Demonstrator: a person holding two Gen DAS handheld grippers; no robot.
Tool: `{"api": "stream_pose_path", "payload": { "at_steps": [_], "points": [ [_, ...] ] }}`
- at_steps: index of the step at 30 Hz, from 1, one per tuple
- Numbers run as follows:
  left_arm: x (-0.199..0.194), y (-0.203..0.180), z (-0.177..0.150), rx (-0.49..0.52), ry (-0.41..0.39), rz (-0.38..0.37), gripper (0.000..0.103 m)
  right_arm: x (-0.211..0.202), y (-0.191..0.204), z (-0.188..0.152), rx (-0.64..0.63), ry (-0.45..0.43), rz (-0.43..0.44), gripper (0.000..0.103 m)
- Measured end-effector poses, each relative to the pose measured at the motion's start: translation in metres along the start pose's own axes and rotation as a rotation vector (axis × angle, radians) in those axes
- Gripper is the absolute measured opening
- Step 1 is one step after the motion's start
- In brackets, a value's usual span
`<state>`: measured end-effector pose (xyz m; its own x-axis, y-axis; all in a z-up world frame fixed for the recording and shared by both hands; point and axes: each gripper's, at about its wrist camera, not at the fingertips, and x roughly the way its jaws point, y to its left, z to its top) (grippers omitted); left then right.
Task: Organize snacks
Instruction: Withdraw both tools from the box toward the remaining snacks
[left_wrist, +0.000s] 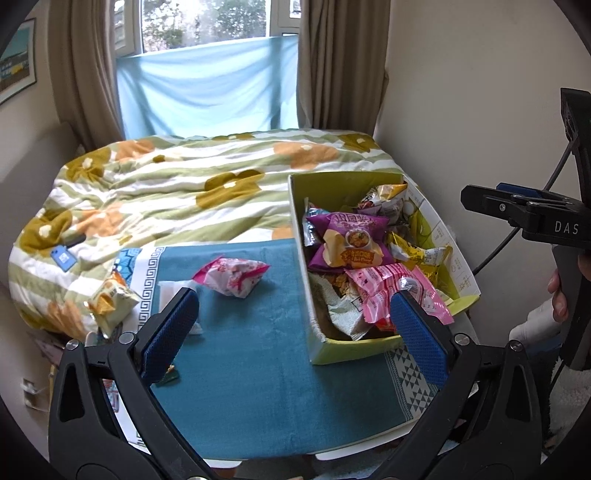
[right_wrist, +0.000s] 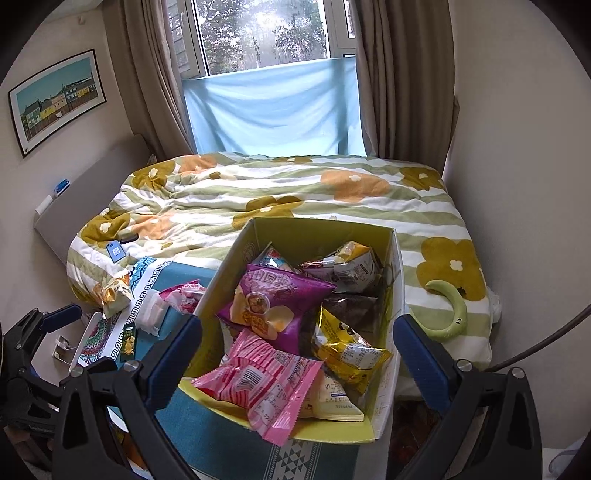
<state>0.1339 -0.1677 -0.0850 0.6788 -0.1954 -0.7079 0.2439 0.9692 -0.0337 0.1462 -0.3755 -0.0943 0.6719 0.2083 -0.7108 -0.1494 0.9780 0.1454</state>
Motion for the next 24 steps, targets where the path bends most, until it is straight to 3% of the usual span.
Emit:
{"api": "stream_pose_path", "payload": {
  "at_steps": [6, 15, 24],
  "points": [
    [-0.028, 0.049, -0.013, -0.005, -0.048, 0.018, 0.102, -0.013, 0.039, 0.001, 0.021, -0.053, -0.043, 0.103],
    [-0.043, 0.165, -0.021, 0.007, -0.052, 0.005, 0.102, -0.025, 0.124, -0.01, 0.072, -0.145, -0.122, 0.103],
    [-0.017, 0.277, -0.029, 0.104, 0.005, -0.05, 0.102, 0.017, 0.222, -0.034, 0.085, -0.1, -0.144, 0.103]
  ]
}}
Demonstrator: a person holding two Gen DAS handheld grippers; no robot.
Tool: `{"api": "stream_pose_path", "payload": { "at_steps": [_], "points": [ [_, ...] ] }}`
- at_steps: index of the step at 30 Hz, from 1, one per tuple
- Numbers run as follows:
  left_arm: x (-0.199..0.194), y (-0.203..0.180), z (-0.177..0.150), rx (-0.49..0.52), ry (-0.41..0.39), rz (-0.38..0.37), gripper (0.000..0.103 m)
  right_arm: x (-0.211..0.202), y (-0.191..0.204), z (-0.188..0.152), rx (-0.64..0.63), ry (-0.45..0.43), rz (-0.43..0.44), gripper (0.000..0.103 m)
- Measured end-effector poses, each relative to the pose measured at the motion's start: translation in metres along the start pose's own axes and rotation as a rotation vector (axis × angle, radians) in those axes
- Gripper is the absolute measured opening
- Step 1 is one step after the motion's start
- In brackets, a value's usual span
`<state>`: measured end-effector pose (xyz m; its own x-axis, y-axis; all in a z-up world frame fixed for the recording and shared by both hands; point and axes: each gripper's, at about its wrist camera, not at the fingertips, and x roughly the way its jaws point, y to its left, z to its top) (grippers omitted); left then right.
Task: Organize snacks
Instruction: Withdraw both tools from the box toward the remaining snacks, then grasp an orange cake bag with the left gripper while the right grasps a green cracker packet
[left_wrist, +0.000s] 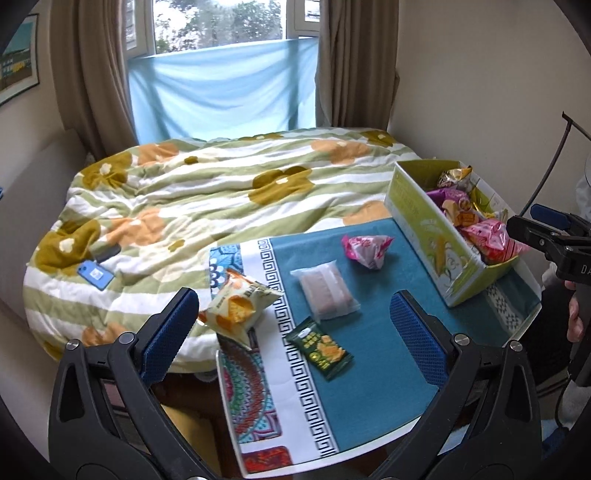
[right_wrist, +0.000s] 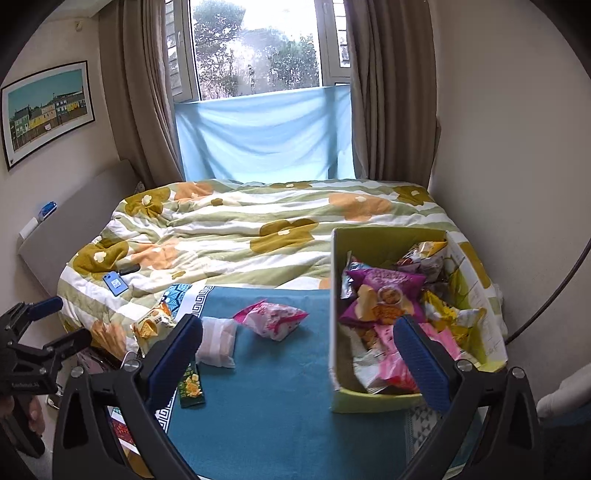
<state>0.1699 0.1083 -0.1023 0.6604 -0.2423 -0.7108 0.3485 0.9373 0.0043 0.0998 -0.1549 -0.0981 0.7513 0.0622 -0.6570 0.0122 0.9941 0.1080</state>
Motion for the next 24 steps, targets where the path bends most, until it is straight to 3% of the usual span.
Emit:
{"api": "stream_pose_path", "payload": {
  "at_steps": [9, 13, 20, 24],
  "points": [
    [0.073, 0.072, -0.011, 0.128, 0.098, -0.079, 0.102, 0.059, 0.074, -0.046, 0.049, 0.07, 0.022, 0.103],
    [0.113, 0.085, -0.015, 0.169, 0.159, -0.135, 0.102, 0.087, 0.098, -0.066, 0.039, 0.126, 0.017, 0.103],
    [0.182, 0.091, -0.024, 0.237, 0.261, -0.184, 0.102, 0.146, 0.13, -0.098, -0.052, 0.292, 0.032, 0.103],
    [0.213, 0.089, -0.033, 0.254, 0.314, -0.197, 0.102, 0.172, 0.146, -0.109, -0.117, 0.344, 0.041, 0.103]
  ]
}}
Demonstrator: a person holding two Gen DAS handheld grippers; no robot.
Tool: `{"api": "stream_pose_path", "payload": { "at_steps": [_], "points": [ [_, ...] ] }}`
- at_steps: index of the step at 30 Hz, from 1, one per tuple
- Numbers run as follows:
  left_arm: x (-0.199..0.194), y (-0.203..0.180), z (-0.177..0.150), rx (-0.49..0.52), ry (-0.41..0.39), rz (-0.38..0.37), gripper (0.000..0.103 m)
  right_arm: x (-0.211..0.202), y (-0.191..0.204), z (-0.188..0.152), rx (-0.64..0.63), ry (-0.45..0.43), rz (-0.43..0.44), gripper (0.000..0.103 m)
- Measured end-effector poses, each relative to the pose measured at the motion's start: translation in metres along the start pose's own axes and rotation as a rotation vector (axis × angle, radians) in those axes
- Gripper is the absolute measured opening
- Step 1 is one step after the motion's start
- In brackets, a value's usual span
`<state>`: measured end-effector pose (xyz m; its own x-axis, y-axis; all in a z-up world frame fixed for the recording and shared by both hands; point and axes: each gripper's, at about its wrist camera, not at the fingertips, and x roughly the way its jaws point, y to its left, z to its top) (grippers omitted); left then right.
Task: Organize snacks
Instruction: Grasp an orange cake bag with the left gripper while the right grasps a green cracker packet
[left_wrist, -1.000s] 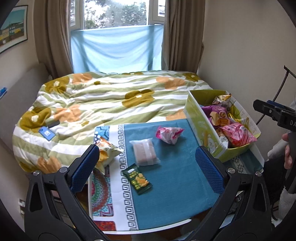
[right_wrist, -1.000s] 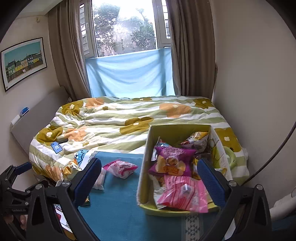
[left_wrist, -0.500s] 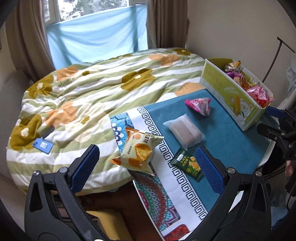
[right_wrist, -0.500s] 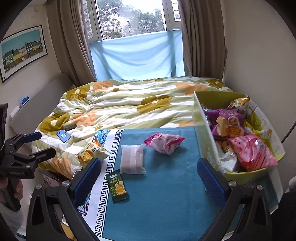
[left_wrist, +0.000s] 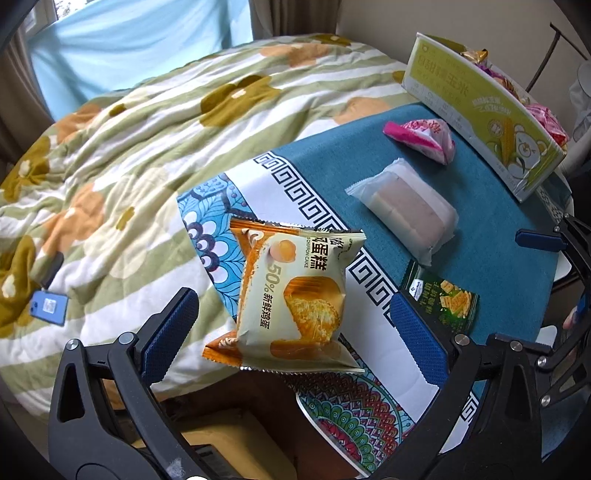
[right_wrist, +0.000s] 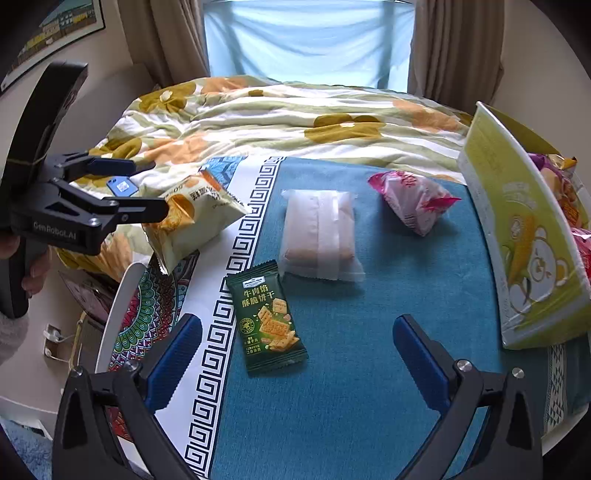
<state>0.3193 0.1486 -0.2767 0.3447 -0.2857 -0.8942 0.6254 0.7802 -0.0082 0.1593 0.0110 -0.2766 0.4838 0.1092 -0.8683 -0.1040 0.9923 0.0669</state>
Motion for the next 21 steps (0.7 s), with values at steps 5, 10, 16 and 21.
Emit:
{"api": "stream_pose_path", "payload": {
  "at_steps": [5, 10, 16, 21],
  "points": [
    [0.023, 0.004, 0.001, -0.002, 0.033, -0.011, 0.102, 0.026, 0.017, 0.003, -0.083, 0.044, 0.006, 0.103],
    [0.042, 0.012, 0.002, -0.023, 0.084, -0.024, 0.083, 0.046, 0.028, 0.003, -0.162, 0.086, -0.013, 0.095],
    [0.051, 0.005, 0.0, 0.018, 0.107, -0.023, 0.07, 0.058, 0.029, 0.002, -0.172, 0.117, -0.001, 0.088],
    [0.053, 0.002, -0.003, 0.019, 0.11, -0.03, 0.063, 0.064, 0.031, 0.002, -0.174, 0.13, -0.002, 0.081]
  ]
}}
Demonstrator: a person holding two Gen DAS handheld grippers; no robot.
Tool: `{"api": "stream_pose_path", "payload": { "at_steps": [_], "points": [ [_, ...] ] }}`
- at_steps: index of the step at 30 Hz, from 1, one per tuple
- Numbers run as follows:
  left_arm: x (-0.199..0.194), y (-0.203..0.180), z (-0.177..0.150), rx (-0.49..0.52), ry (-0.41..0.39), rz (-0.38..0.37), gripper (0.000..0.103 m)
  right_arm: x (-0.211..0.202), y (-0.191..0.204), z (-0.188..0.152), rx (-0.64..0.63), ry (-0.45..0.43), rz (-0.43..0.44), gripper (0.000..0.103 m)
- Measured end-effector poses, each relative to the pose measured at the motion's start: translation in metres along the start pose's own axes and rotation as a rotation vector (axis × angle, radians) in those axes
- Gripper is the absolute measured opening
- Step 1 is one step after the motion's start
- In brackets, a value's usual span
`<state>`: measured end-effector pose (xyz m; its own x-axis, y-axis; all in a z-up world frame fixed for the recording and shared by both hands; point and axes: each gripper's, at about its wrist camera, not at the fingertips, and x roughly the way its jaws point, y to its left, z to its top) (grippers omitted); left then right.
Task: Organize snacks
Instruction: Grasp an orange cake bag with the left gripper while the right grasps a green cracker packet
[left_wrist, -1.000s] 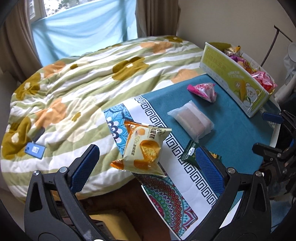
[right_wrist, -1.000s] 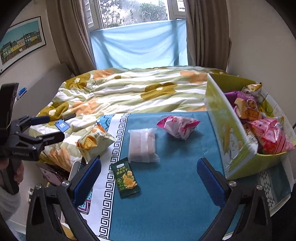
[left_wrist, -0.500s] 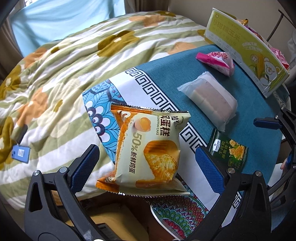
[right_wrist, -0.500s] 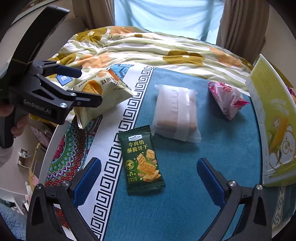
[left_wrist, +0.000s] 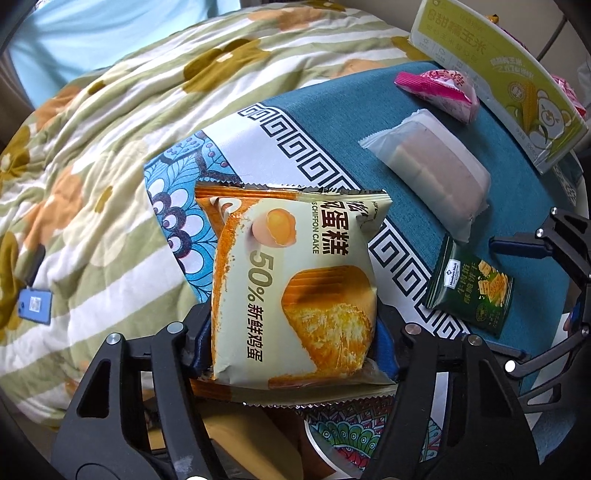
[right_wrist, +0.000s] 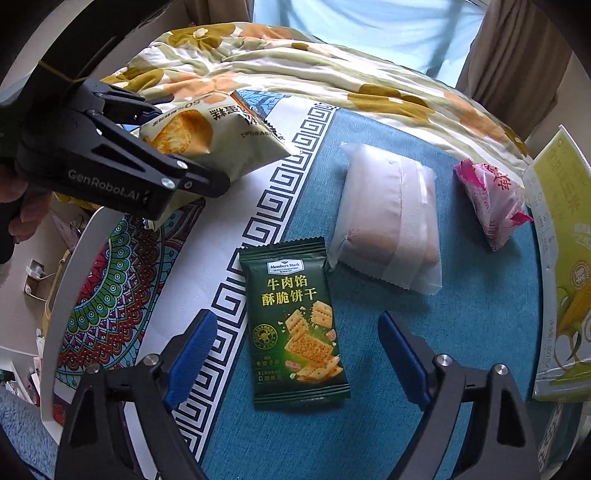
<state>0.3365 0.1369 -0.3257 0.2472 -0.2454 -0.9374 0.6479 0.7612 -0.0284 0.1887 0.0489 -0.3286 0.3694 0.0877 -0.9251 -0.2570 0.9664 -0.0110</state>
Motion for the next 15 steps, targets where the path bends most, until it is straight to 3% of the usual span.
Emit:
{"api": "stream_pose_path", "payload": {
  "at_steps": [2, 8, 15],
  "points": [
    [-0.0001, 0.0019, -0.0014, -0.012, -0.003, -0.008, 0.062, 0.004, 0.0005, -0.0008, -0.001, 0.019, 0.01, 0.067],
    [-0.0017, 0.0042, -0.0029, -0.019, -0.001, -0.012, 0.061, 0.0063, 0.0004, 0.003, 0.011, 0.005, 0.025, 0.064],
    [-0.0042, 0.0037, -0.0036, -0.025, -0.001, -0.009, 0.061, 0.0042, 0.0069, 0.0055, -0.001, -0.005, 0.042, 0.05]
  ]
}}
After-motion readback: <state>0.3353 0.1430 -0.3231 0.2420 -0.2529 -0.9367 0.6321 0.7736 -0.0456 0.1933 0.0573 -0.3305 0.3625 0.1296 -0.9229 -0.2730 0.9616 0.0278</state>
